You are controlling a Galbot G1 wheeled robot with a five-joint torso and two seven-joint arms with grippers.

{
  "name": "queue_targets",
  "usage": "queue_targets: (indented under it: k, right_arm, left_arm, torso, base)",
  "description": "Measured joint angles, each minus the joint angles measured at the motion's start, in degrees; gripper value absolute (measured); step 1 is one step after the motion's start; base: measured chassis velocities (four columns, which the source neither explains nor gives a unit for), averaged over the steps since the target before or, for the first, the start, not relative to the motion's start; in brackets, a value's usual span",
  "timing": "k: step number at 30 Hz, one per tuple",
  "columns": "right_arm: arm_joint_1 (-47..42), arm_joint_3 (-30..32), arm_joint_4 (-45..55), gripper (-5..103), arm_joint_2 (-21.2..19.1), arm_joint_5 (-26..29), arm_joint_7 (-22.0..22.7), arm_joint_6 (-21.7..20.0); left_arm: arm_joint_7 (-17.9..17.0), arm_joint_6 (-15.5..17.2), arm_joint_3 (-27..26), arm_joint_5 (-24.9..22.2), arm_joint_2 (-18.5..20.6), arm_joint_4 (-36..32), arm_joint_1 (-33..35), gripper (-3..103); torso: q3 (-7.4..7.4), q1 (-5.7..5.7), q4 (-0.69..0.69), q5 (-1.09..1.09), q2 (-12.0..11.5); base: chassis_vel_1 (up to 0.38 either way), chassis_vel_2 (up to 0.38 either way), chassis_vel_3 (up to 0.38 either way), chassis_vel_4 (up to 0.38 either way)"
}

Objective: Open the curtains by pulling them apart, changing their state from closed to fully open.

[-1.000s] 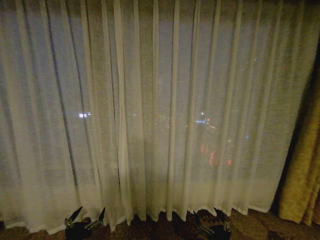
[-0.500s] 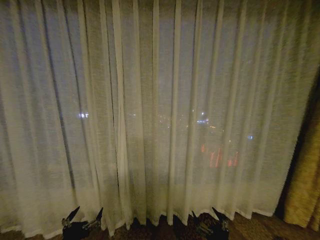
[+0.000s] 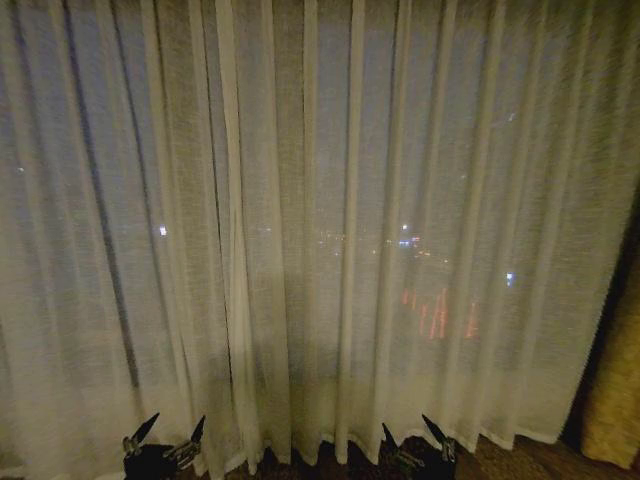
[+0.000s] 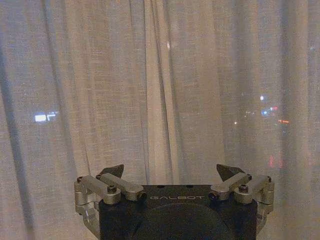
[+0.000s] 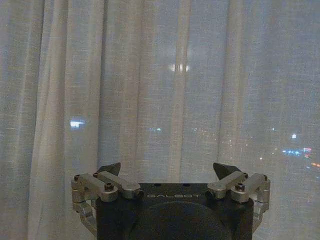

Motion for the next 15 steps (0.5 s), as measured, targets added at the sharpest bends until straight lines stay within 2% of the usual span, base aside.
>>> queue_targets:
  k: [15]
  right_arm:
    - [0.07,-0.05,0.24,100,0.0,-0.05,-0.03,-0.19]
  left_arm:
    - [0.14,-0.6,-0.77,-0.87,0.3,0.47,0.1,100]
  torso:
    - [0.0,0.0,0.0,0.0,0.0]
  base:
    - [-0.109,0.098,0.1,-0.101]
